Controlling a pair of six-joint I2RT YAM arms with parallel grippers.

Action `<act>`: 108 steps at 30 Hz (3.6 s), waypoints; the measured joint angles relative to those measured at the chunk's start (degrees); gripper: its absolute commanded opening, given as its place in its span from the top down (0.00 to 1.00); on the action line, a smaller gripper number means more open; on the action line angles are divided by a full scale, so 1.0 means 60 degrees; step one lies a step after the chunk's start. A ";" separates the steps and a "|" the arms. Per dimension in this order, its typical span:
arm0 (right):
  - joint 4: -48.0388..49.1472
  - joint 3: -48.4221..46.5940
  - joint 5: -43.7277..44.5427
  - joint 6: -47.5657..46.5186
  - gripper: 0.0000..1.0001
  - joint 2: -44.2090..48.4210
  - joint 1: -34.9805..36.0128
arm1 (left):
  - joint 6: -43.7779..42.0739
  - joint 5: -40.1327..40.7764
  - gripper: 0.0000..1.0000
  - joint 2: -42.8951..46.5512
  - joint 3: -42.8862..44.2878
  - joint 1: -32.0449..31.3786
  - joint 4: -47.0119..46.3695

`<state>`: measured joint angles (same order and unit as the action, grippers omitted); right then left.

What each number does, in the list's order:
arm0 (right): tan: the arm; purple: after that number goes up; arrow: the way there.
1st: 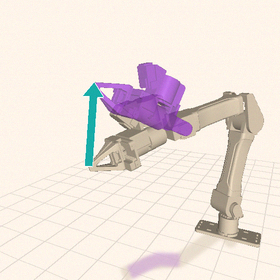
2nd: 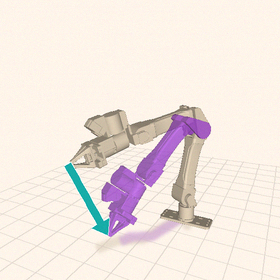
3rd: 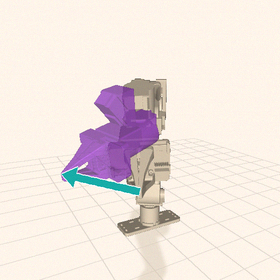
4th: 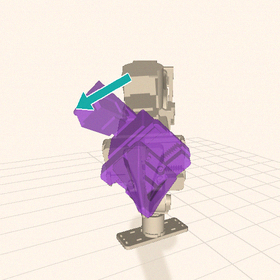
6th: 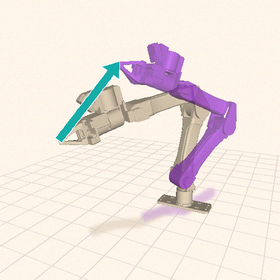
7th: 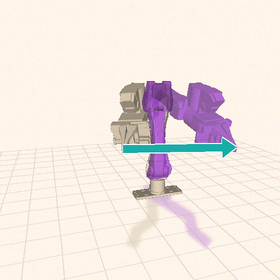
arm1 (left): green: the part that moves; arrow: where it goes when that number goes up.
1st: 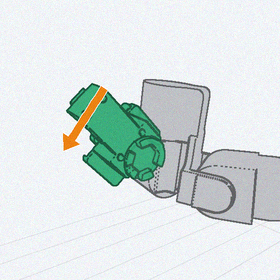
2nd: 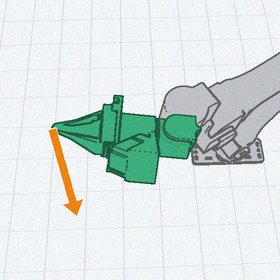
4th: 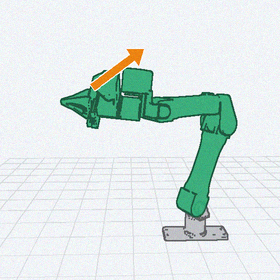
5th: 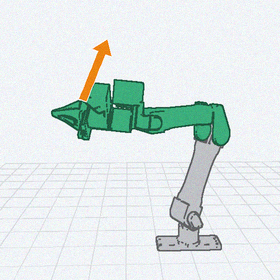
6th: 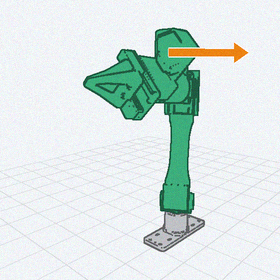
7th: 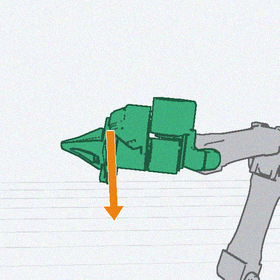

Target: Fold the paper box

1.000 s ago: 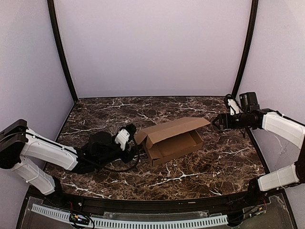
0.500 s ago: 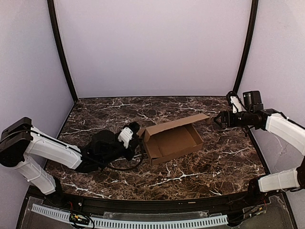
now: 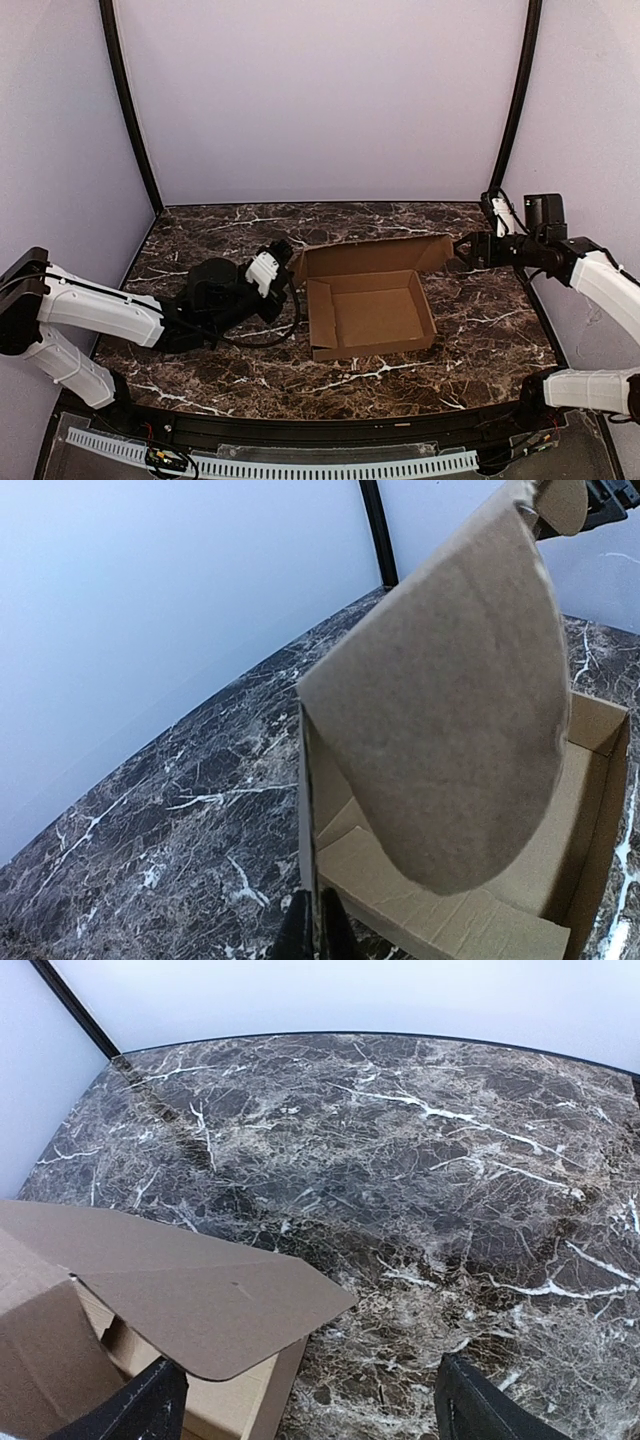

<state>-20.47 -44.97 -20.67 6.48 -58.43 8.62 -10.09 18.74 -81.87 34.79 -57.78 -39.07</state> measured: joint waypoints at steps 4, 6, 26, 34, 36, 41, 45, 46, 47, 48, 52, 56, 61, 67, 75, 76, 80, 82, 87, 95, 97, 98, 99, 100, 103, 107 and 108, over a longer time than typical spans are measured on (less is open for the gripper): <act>0.0036 0.0237 -0.0146 0.0124 0.17 0.0608 0.0029 | -0.0015 0.0142 0.99 0.0044 0.0455 0.0000 0.0707; 0.0062 0.0393 -0.0270 0.0120 0.18 0.0962 0.0087 | -0.0018 0.0219 0.99 0.0055 0.0586 0.0000 0.0965; 0.0619 0.0987 0.0229 -0.2798 0.27 0.1668 0.1665 | 0.1486 -0.0215 0.99 0.0146 0.1800 0.0222 0.3399; 0.0634 0.0164 0.1392 -0.4535 0.26 0.0729 0.1745 | 0.1727 -0.0488 0.99 0.0142 0.1876 0.0284 0.3603; 0.0627 -0.0051 0.1574 -0.4951 0.26 0.0492 0.1745 | 0.1727 -0.0525 0.99 0.0146 0.1876 0.0302 0.3606; 0.0510 -0.0433 0.1639 -0.5621 0.32 -0.0164 0.1745 | 0.1723 -0.0597 0.99 0.0175 0.1876 0.0375 0.3621; 0.0182 -0.0586 0.1406 -0.5810 0.44 -0.0288 0.1745 | 0.1719 -0.0707 0.99 0.0233 0.1869 0.0466 0.3683; 0.0109 -0.0605 0.1326 -0.5810 0.49 -0.0284 0.1745 | 0.1719 -0.0743 0.99 0.0244 0.1865 0.0495 0.3687; 0.0069 -0.0623 0.1257 -0.5865 0.53 -0.0284 0.1745 | 0.1719 -0.0772 0.99 0.0251 0.1865 0.0525 0.3690; 0.0011 -0.0637 0.1177 -0.5807 0.56 -0.0288 0.1745 | 0.1719 -0.0801 0.99 0.0259 0.1865 0.0546 0.3694; -0.0124 -0.0641 0.0845 -0.5533 0.70 -0.0291 0.1745 | 0.1738 -0.0885 0.99 0.0331 0.1803 0.0634 0.3701; -0.0131 -0.0616 0.0601 -0.5136 0.77 -0.0270 0.1745 | 0.1872 -0.1013 0.99 0.0353 0.1785 0.0725 0.3690; -0.0120 -0.0499 0.0423 -0.4710 0.83 -0.0047 0.1818 | 0.2087 -0.1126 0.99 0.0353 0.1810 0.0765 0.3727; -0.0124 -0.0444 0.0481 -0.4138 0.93 0.0295 0.2371 | 0.2415 -0.1231 0.99 0.0160 0.2233 0.0801 0.4091; 0.0000 -0.0375 0.1719 -0.3282 1.00 0.0393 0.3140 | 0.3013 -0.1239 0.99 -0.0098 0.2914 0.0892 0.4834; 0.0044 -0.0375 0.1934 -0.3158 1.00 0.0375 0.3268 | 0.3085 -0.1242 0.99 -0.0127 0.2983 0.0900 0.4900; 0.0277 -0.0375 0.2728 -0.2583 1.00 0.0186 0.3679 | 0.3410 -0.1293 0.99 -0.0237 0.3191 0.0929 0.5115; 0.0372 -0.0397 0.3104 -0.2218 1.00 0.0073 0.3840 | 0.3603 -0.1359 0.99 -0.0310 0.3293 0.0940 0.5184; 0.0339 -0.0747 0.3894 -0.1096 1.00 -0.0321 0.4171 | 0.4058 -0.1548 0.99 -0.0437 0.3490 0.0987 0.5319; -0.0168 -0.1344 0.5515 0.0127 0.99 -0.0761 0.5315 | 0.4630 -0.1665 0.99 -0.0466 0.3588 0.1060 0.5413; -0.0229 -0.1377 0.5829 0.0331 0.89 -0.0852 0.5552 | 0.4699 -0.1661 0.99 -0.0466 0.3617 0.1086 0.5461; -0.0237 -0.1381 0.5938 0.0430 0.84 -0.0896 0.5646 | 0.4725 -0.1661 0.99 -0.0466 0.3657 0.1093 0.5512; -0.0229 -0.1384 0.5978 0.0488 0.78 -0.0947 0.5752 | 0.4736 -0.1672 0.99 -0.0466 0.3701 0.1093 0.5592; -0.0219 -0.1384 0.6014 0.0546 0.71 -0.0998 0.5876 | 0.4750 -0.1705 0.99 -0.0466 0.3723 0.1093 0.5635; -0.0208 -0.1348 0.6069 0.0769 0.63 -0.1067 0.6131 | 0.4754 -0.1730 0.99 -0.0463 0.3752 0.1093 0.5716; -0.0069 -0.0827 0.5985 0.0827 0.61 -0.0852 0.6237 | 0.4750 -0.1858 0.99 -0.0412 0.3752 0.1064 0.5825; -0.0062 -0.0663 0.5978 0.0834 0.61 -0.0761 0.6247 | 0.4750 -0.1891 0.99 -0.0393 0.3752 0.1056 0.5854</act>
<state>-20.84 -48.95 15.20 11.49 -63.00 46.11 18.41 7.40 -84.23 57.30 -51.44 -3.95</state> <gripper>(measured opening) 0.383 0.009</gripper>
